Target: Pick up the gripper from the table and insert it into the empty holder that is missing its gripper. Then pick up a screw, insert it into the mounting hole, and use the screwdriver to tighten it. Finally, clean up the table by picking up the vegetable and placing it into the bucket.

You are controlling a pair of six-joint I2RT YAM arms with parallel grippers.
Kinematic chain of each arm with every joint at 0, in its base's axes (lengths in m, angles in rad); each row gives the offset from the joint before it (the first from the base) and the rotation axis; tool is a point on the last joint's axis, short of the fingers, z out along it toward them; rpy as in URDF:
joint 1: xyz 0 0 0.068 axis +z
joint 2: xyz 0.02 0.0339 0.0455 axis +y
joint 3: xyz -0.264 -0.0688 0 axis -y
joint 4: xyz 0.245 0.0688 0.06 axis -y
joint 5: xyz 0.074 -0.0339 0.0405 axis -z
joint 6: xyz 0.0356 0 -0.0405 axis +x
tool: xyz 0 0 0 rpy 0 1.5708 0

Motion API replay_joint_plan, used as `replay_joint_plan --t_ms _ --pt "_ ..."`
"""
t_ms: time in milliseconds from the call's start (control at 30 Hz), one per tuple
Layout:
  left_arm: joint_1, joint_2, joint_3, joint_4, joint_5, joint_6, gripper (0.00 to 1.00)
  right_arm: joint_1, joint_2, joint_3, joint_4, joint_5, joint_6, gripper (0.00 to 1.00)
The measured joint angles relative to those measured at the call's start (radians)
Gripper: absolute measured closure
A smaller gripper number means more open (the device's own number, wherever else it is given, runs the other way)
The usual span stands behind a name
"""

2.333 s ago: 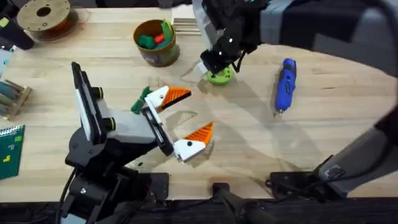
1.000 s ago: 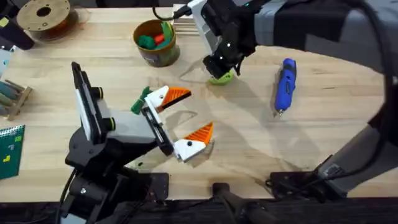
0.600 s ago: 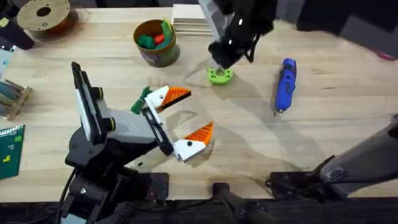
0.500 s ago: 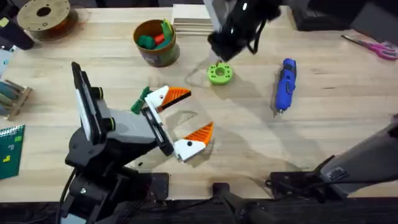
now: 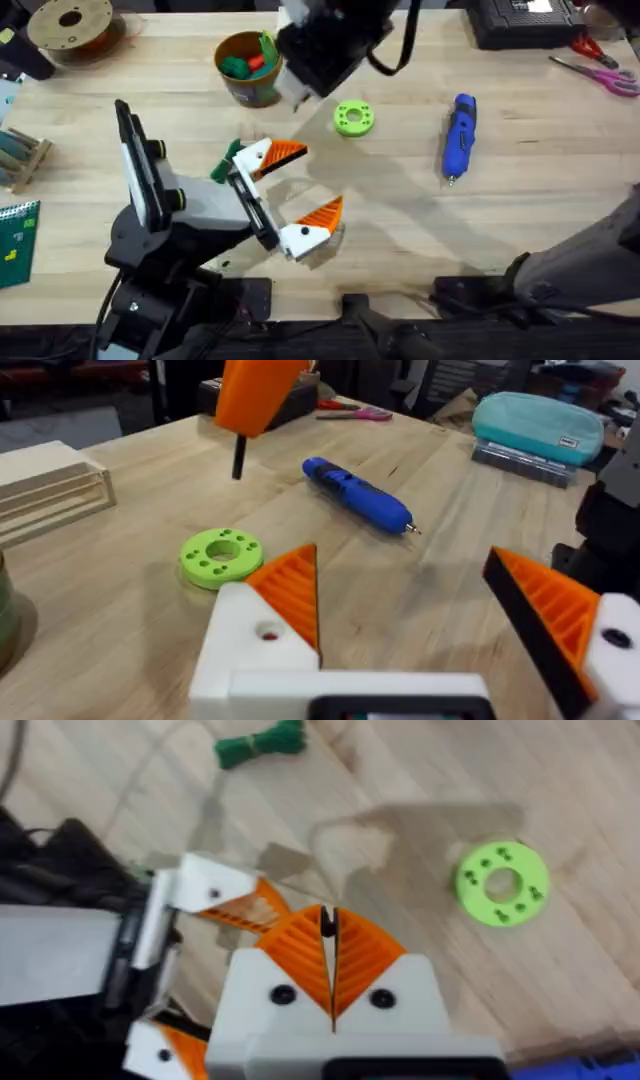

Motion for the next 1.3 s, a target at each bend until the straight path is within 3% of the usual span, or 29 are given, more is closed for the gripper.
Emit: replay_joint_plan --t_ms 100,500,1300 --pt "0.0 0.0 0.0 0.0 0.0 0.0 0.014 0.06 0.0 0.01 -0.003 -0.025 0.041 0.994" --pt "0.0 0.0 0.0 0.0 0.0 0.0 0.014 0.156 0.023 0.01 0.016 -0.037 0.063 0.994" --pt "0.0 0.002 0.0 -0.002 0.0 -0.013 0.014 0.16 0.091 0.012 0.01 -0.04 0.07 0.994"
